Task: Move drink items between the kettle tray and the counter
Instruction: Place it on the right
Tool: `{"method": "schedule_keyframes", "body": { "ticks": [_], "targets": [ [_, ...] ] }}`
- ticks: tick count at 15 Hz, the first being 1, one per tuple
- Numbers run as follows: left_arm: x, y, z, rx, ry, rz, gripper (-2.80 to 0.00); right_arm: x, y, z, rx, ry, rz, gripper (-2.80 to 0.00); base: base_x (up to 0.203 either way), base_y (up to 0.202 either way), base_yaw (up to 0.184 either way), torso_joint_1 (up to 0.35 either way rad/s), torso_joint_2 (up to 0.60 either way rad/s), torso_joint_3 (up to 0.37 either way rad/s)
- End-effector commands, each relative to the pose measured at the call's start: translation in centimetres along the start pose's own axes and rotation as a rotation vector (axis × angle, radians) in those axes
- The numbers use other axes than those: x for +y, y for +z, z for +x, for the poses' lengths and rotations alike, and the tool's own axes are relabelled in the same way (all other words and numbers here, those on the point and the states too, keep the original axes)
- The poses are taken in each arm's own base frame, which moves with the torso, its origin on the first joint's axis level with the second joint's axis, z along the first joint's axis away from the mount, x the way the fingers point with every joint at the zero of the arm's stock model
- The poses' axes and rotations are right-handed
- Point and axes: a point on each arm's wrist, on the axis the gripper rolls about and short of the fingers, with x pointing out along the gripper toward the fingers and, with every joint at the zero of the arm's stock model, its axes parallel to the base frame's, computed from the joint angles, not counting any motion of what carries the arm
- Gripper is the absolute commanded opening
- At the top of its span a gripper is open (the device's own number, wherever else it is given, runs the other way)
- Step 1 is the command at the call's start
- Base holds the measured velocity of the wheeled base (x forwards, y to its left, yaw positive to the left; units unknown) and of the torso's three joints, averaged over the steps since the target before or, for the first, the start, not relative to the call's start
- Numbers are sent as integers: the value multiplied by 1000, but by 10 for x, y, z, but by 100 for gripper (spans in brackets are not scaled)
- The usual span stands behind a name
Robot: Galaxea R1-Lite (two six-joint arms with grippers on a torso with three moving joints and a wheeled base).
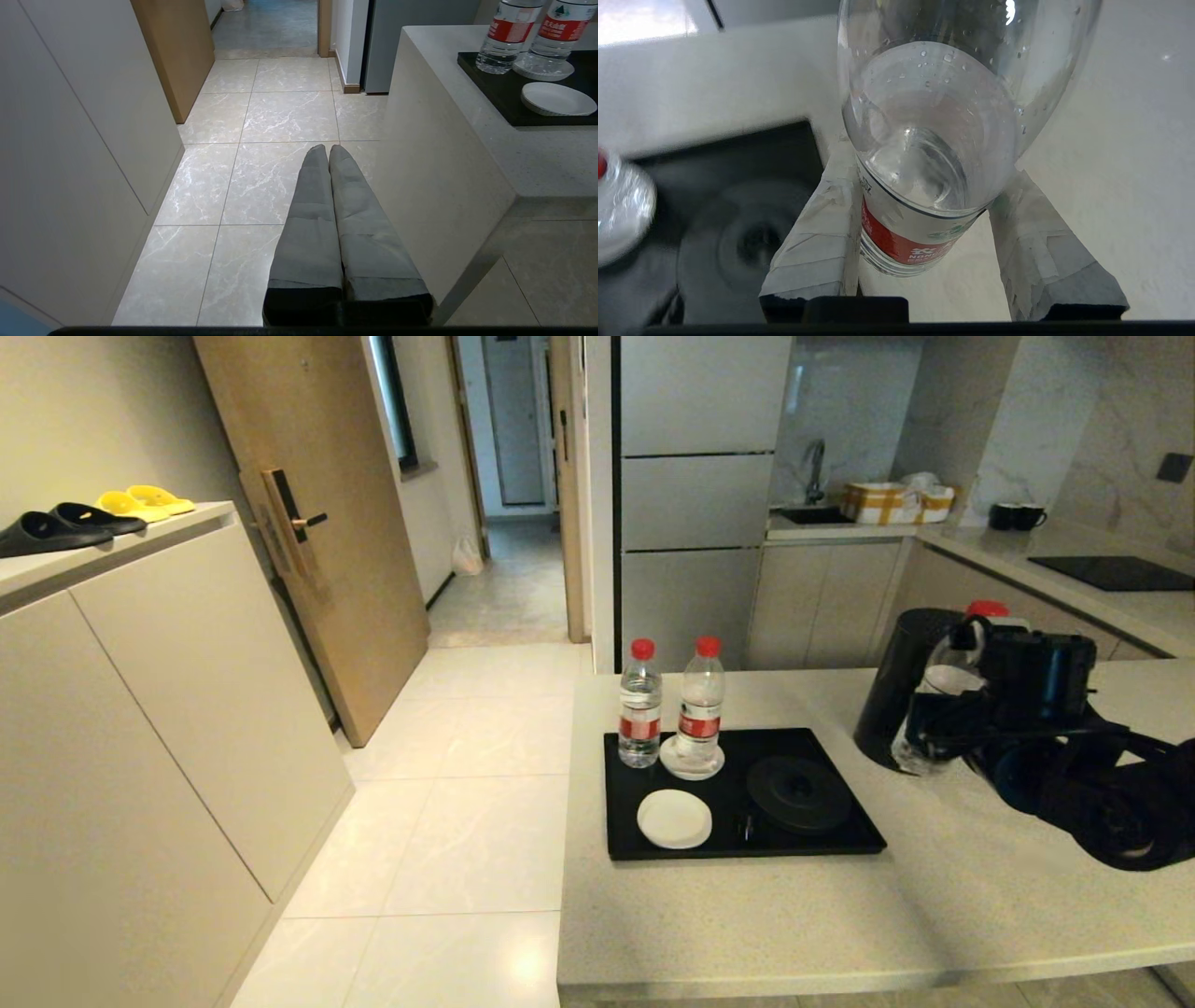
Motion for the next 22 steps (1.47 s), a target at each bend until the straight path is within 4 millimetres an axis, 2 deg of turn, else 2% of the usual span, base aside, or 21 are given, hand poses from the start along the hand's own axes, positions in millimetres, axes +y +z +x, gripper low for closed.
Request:
{"method": "schedule_keyframes", "body": {
  "ticks": [1,2,4,9,12,15,22],
  "targets": [
    [0,0,0,2,0,0,-280,-12,-24,-17,46,-10,-7,-280,0,0,0,0,0,0],
    [0,0,0,2,1,0,-280,-16,-42,-23,82,-16,17,-280,0,0,0,0,0,0],
    [0,0,0,2,1,0,-280,-33,-52,-20,24,-97,111,-280,0,0,0,0,0,0],
    [0,0,0,2,0,0,-280,-86,-59,30,36,-339,149,-280,0,0,0,0,0,0],
    [0,0,0,2,1,0,-280,-114,-72,63,72,-477,144,-280,0,0,0,0,0,0],
    [0,0,0,2,1,0,-280,-119,-94,81,128,-508,124,-280,0,0,0,0,0,0],
    [0,0,0,2,0,0,-280,-117,-109,85,116,-512,78,-280,0,0,0,0,0,0]
  ]
}}
